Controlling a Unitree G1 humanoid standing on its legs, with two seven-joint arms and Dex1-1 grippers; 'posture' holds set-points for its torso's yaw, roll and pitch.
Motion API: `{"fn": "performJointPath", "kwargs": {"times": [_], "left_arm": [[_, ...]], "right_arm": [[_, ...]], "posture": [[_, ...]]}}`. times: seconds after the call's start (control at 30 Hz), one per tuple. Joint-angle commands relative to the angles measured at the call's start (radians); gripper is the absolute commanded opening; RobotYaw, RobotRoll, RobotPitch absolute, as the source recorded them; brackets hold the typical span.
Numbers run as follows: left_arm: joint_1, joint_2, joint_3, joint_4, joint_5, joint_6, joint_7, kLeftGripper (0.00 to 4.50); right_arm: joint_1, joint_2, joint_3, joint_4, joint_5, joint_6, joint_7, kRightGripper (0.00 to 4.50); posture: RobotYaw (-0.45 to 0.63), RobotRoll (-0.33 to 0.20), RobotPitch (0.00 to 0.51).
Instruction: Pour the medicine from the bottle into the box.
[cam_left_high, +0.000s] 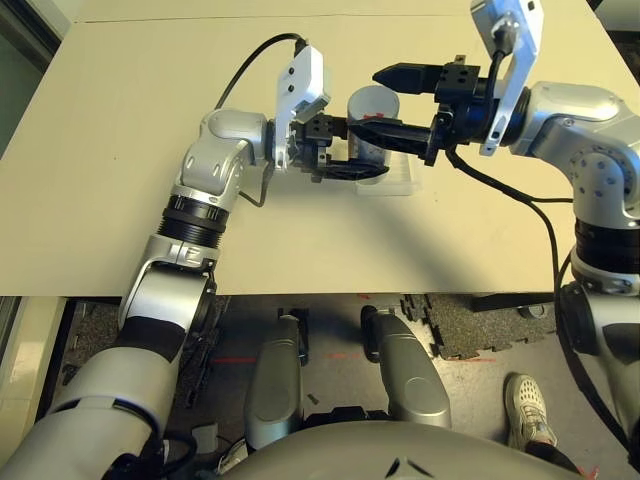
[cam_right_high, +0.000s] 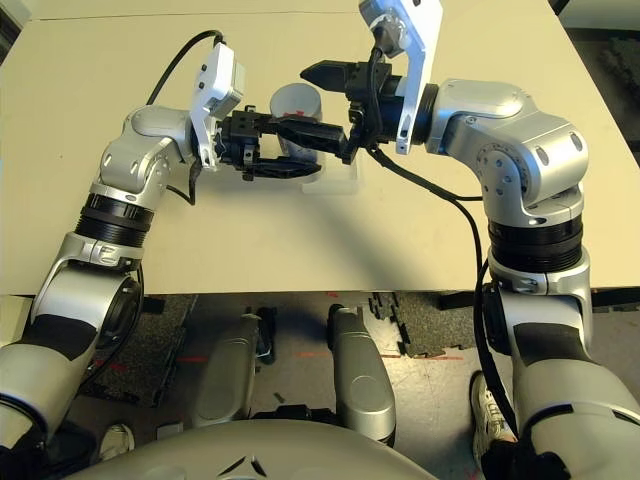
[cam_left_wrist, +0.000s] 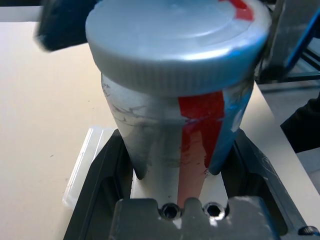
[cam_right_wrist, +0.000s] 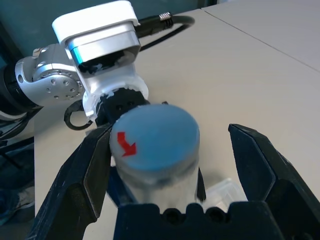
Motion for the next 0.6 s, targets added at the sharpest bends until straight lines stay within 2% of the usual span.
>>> {"fn": "performJointPath", "kwargs": {"times": [0.03,0.33,0.47,0.6], "left_arm": [[0.000,0.008,-0.002,0.013,0.003,-0.020,-0.017,2.67],[-0.024,0.007,0.001,0.077,0.012,-0.057,-0.022,2.67],[-0.036,0.001,-0.001,0.108,0.017,-0.078,-0.025,2.67],[-0.048,-0.006,-0.002,0.136,0.022,-0.094,-0.029,2.67]], "right_arm": [[0.037,-0.054,-0.086,-0.002,0.001,0.023,-0.042,4.50],[0.136,-0.120,-0.162,-0.110,0.089,0.105,-0.063,4.50],[0.125,-0.096,-0.150,-0.162,0.139,0.145,-0.095,4.50],[0.090,-0.061,-0.106,-0.161,0.131,0.139,-0.134,4.50]], "posture": [[-0.12,0.000,0.227],[-0.14,0.000,0.226],[-0.15,0.000,0.225],[-0.16,0.000,0.223]]}}
